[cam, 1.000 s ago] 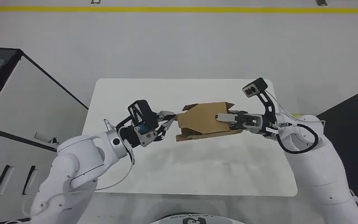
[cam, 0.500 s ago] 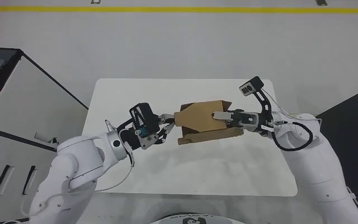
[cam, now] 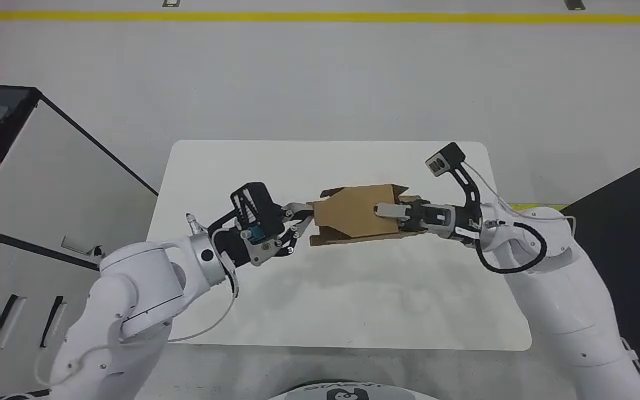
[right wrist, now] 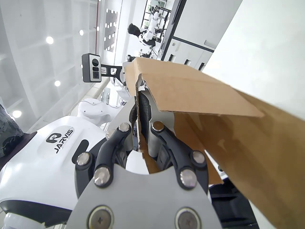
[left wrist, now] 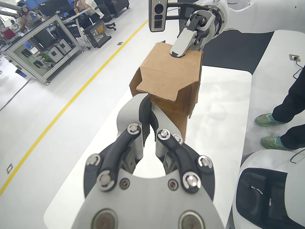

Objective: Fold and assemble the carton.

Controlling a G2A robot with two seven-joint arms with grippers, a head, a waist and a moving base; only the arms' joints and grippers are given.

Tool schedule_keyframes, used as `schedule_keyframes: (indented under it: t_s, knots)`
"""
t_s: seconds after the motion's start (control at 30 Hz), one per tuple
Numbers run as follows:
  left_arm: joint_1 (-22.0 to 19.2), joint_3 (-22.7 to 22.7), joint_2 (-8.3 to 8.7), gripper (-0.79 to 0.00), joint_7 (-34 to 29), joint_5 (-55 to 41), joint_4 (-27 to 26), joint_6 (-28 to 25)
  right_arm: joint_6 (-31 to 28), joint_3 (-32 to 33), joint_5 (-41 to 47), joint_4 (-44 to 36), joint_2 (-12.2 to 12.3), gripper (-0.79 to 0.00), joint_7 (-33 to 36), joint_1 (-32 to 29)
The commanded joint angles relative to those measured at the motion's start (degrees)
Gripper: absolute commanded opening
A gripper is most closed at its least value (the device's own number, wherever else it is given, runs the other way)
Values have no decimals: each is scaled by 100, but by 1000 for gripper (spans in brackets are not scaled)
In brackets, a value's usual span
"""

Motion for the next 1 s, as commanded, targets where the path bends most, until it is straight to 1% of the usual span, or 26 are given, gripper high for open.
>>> schedule_keyframes:
  t_s: [0.0, 0.2, 0.33, 0.8, 0.9, 0.97]
  knots:
    - [-21, 31, 5, -785, 5, -11, 0, -4, 26, 4, -59, -5, 4, -785, -1, -14]
    - [-125, 179, 14, -785, 37, 5, 0, 12, 94, 12, -278, -43, 16, -785, -59, -75]
    - [-296, 352, 15, -785, 28, 71, 0, -24, 143, 3, -367, -57, 21, -785, -98, -108]
    - [-848, 1198, -19, -785, -218, 320, 0, 140, 187, -20, -423, -89, 24, -785, -152, -156]
    - [-904, 1278, -21, -785, -271, 361, 23, 202, 194, -20, -413, -93, 24, -785, -157, -168]
    - [-916, 1237, -18, -785, -283, 373, 74, 288, 181, -16, -389, -74, 24, -785, -155, -176]
